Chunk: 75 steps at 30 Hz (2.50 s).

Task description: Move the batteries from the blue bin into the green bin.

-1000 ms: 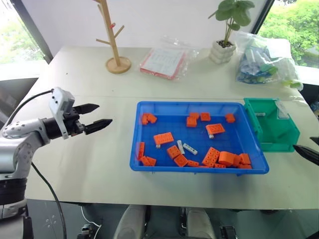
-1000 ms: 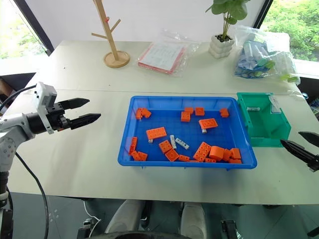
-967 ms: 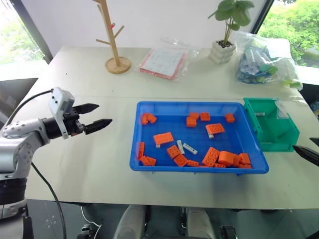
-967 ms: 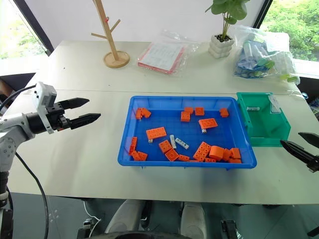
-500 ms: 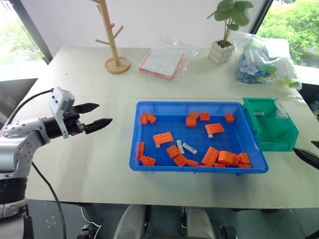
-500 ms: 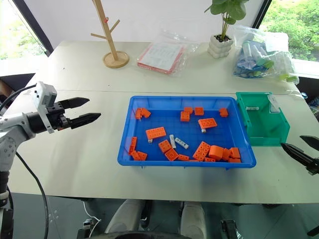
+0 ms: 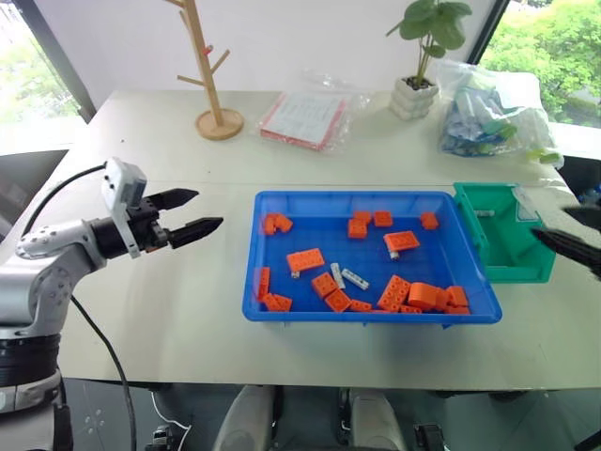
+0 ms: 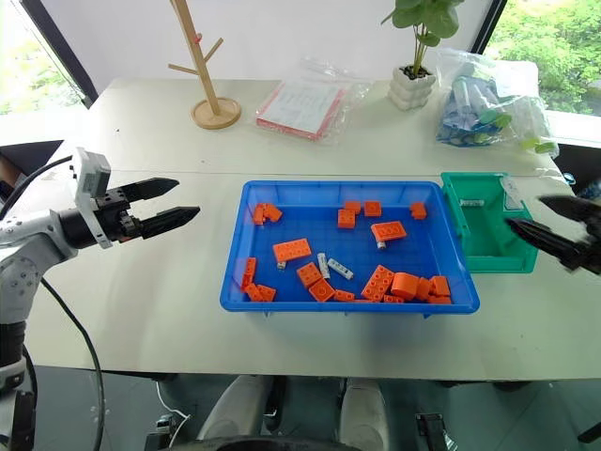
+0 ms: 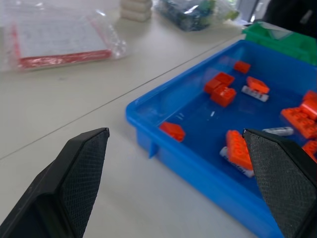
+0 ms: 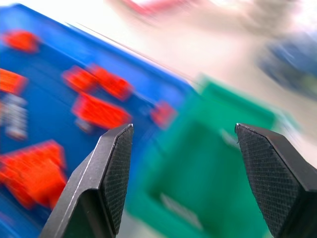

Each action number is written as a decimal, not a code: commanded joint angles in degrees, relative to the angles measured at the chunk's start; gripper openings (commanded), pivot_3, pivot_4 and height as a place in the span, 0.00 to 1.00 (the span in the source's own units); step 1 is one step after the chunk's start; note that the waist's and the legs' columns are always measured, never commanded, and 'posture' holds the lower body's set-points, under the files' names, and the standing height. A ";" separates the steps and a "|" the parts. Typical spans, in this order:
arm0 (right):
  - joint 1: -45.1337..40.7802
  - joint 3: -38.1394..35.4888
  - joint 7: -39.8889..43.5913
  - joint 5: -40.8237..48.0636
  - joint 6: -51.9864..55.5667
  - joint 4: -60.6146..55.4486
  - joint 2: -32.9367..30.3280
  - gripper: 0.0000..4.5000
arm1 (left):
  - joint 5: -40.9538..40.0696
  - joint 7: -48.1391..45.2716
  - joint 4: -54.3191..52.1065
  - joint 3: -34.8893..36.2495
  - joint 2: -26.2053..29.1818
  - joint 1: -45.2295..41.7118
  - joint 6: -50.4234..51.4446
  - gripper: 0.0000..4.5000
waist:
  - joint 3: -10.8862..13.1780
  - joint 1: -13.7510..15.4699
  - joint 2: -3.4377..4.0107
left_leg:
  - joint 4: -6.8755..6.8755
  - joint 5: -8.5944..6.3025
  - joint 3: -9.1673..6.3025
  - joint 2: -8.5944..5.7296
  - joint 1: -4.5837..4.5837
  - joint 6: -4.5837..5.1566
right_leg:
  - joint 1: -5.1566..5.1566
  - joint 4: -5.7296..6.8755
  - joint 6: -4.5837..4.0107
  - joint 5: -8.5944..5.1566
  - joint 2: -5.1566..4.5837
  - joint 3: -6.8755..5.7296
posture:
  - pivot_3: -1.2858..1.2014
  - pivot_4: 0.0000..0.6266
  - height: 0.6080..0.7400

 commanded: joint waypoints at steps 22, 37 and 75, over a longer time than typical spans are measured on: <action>-44.53 64.16 16.63 -31.89 -26.16 23.74 30.84 0.99 | -3.33 -11.37 -11.46 -1.04 9.13 0.99 0.91 1.00 | 0.21 -2.54 -0.25 | 0.00 0.19 -0.06 -0.16 -0.16 -0.26 | -0.27 0.25 0.23 0.11 0.05 0.01 | 0.52 0.24 0.64; -46.05 64.27 14.59 -40.69 -30.52 34.24 39.43 0.99 | -4.88 -9.25 -13.10 -0.30 9.36 2.57 1.48 1.00 | 0.22 -2.92 -0.26 | 0.00 0.28 -0.07 -0.13 0.11 -0.42 | -0.37 0.87 0.14 0.07 0.17 0.23 | 0.52 0.24 0.64; -54.83 57.24 14.17 -40.12 -30.09 41.23 44.00 0.79 | -2.52 -9.41 -8.99 -3.63 7.92 -2.24 -0.87 1.00 | 0.23 -3.19 -0.23 | -0.03 0.32 -0.07 -0.02 0.08 -0.48 | -0.48 0.91 0.06 0.12 0.39 0.35 | 0.52 0.24 0.64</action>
